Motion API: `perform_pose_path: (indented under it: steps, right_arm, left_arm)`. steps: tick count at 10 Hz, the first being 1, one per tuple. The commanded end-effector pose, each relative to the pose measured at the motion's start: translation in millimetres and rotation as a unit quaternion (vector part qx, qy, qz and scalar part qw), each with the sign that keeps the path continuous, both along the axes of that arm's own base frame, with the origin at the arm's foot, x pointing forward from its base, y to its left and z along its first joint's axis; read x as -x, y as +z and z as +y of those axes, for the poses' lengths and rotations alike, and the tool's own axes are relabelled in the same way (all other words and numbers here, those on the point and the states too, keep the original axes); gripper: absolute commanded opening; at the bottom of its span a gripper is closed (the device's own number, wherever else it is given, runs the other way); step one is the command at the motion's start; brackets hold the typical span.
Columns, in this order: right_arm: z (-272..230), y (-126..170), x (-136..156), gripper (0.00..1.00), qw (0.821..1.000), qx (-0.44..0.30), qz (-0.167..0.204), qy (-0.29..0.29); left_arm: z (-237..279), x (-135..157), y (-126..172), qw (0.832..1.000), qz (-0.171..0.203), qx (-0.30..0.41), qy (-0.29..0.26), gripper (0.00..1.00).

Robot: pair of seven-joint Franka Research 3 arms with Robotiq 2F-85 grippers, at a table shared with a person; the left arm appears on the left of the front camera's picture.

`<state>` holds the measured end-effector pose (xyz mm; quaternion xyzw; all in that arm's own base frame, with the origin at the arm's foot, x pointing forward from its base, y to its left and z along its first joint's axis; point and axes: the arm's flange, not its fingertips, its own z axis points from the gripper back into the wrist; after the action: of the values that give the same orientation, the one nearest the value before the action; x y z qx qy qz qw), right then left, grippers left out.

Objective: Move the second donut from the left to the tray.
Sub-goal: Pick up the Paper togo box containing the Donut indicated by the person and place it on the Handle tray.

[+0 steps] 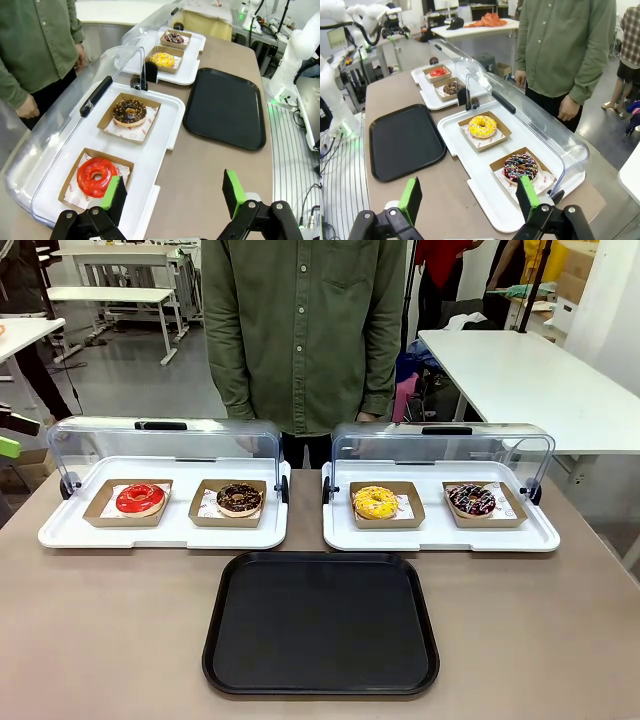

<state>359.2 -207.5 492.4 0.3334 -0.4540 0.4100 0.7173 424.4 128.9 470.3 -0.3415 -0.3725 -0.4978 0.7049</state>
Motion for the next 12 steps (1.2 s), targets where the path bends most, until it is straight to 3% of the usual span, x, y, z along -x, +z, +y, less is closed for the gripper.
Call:
perform_pose_path:
  steps: [1, 12]
  right_arm:
    - [-0.7, 1.9, -2.9, 1.00, 1.000, -0.009, -0.017, 0.003]
    - [-0.7, 1.9, -2.9, 1.00, 1.000, -0.009, -0.017, 0.003]
  left_arm:
    - [0.1, 0.1, 0.6, 1.000, -0.001, 0.002, -0.001, 1.00]
    - [0.1, 0.1, 0.6, 1.000, -0.001, 0.002, -0.001, 1.00]
